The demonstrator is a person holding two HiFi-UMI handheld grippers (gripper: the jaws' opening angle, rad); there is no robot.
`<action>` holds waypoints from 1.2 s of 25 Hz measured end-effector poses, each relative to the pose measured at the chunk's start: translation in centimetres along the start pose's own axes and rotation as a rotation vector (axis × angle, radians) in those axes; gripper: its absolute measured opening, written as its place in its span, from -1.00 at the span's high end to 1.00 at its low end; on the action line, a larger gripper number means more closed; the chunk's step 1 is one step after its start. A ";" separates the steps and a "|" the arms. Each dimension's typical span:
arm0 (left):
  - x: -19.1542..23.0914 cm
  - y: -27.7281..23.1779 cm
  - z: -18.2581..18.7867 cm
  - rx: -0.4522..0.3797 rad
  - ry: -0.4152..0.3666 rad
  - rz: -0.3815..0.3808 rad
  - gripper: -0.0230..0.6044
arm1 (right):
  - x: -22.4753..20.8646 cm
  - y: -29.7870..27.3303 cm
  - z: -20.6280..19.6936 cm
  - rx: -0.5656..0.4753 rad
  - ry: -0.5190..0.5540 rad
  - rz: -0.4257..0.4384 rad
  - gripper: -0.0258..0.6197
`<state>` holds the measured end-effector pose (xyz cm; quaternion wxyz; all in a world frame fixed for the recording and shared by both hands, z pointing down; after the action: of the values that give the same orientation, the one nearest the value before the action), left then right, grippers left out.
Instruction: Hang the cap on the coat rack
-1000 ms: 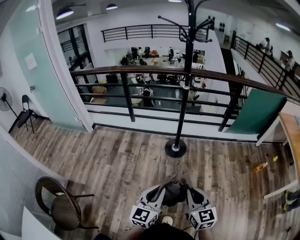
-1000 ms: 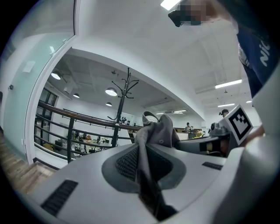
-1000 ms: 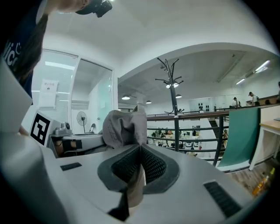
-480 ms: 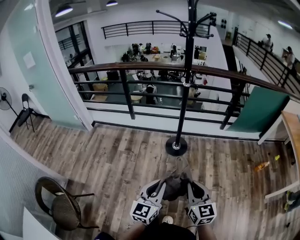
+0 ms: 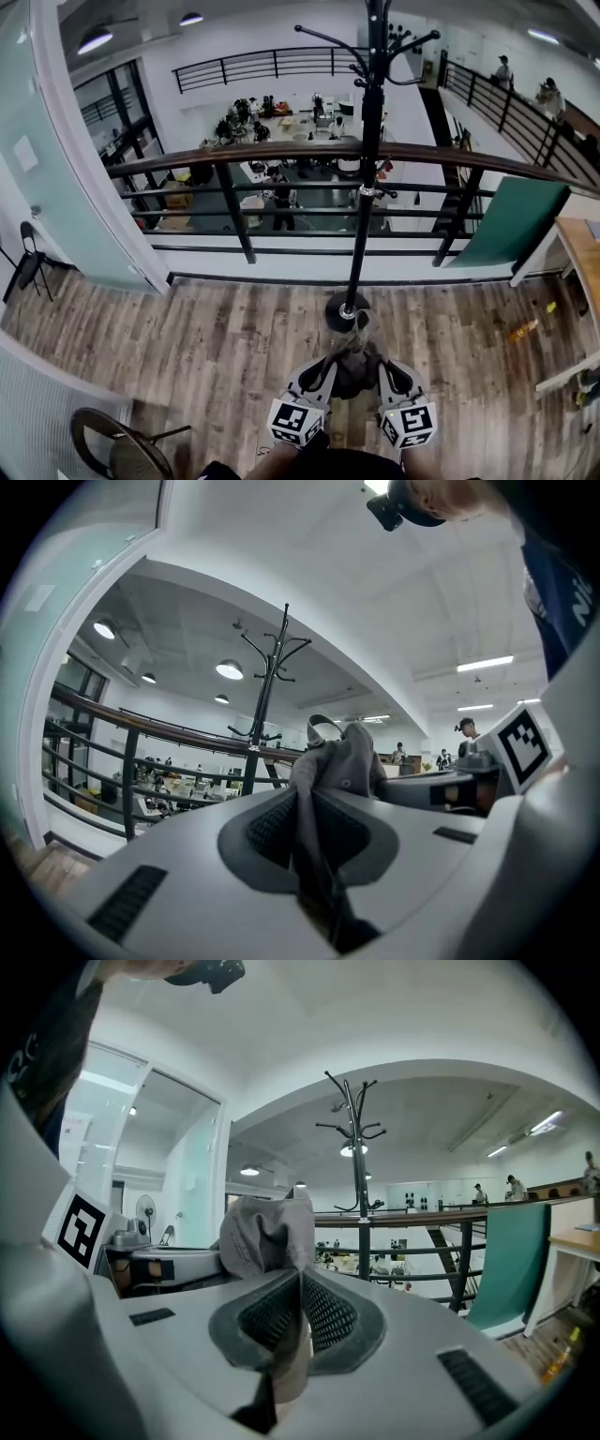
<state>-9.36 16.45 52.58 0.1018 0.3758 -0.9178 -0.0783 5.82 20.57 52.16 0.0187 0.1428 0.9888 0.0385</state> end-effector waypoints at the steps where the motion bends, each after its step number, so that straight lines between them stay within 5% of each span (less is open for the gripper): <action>1: 0.9 -0.7 -0.1 0.005 -0.001 -0.010 0.81 | -0.1 -1.0 -0.2 0.000 -0.004 -0.009 0.84; 10: 7.0 -4.2 -0.9 0.029 0.005 -0.074 0.81 | 0.6 -7.0 -1.6 0.010 0.019 -0.021 0.87; 22: 9.0 -6.4 -1.7 0.060 0.019 -0.111 0.81 | -0.2 -9.2 -2.6 0.006 -0.030 -0.064 0.87; 30: 11.3 -10.2 -2.1 0.055 0.004 -0.051 0.81 | -3.0 -14.1 -2.7 0.000 -0.039 -0.004 0.87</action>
<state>-9.88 1.16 53.87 0.0914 0.4018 -0.9095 -0.0548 4.64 6.05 53.80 0.0382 0.1417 0.9885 0.0358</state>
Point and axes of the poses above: the fingertips, and each gripper's own axes: y backward along the fingers, x to its left, z out of its top, the point moved 5 cm from there along y, backward along the fingers, and after that the axes turned 15 degrees about -x, right-handed, at the moved point
